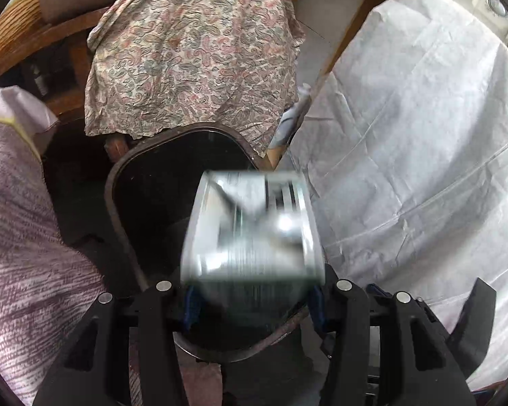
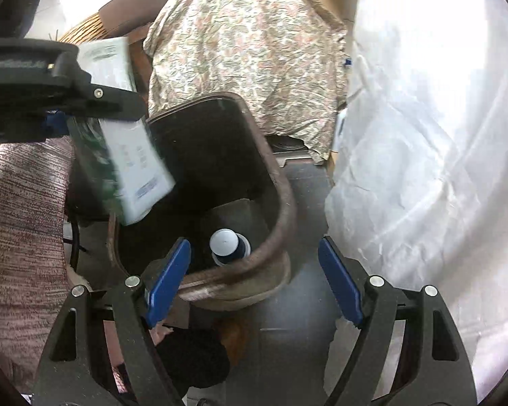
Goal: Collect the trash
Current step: 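Carry both items to the brown bin and open both tools to drop them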
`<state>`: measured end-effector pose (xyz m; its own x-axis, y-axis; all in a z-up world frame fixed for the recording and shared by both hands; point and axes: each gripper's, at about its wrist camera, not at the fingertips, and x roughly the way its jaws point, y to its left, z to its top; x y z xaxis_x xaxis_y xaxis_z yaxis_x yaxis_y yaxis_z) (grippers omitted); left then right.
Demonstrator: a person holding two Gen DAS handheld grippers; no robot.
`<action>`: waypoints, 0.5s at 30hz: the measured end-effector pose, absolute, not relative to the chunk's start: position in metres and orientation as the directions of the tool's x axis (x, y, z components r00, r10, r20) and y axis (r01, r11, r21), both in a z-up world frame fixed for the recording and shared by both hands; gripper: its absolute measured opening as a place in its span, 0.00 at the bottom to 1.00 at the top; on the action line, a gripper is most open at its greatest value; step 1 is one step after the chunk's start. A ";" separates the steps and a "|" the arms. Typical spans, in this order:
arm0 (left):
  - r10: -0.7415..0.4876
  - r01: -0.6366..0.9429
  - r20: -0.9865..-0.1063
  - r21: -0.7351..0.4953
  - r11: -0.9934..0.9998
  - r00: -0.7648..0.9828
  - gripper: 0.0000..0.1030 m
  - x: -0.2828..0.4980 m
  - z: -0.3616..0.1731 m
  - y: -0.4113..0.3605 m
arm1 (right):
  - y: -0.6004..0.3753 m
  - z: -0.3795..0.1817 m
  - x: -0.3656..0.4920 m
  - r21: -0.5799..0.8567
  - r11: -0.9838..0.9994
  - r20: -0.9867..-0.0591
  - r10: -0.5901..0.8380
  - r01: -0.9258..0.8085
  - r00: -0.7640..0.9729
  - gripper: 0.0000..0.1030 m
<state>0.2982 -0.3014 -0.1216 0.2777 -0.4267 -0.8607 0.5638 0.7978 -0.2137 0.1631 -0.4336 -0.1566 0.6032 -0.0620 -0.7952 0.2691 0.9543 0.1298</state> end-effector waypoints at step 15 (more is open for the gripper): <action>-0.270 0.540 -0.936 -0.112 0.834 0.224 0.69 0.313 -0.180 -0.320 | -0.446 -0.162 0.131 0.156 0.923 -0.792 -0.097 0.353 0.603 0.75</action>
<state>0.3130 -0.3200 -0.1796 0.2240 -0.2703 -0.9364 0.5396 0.8345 -0.1118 0.1313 -0.4458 -0.1625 0.6027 -0.0972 -0.7920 0.3531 0.9226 0.1555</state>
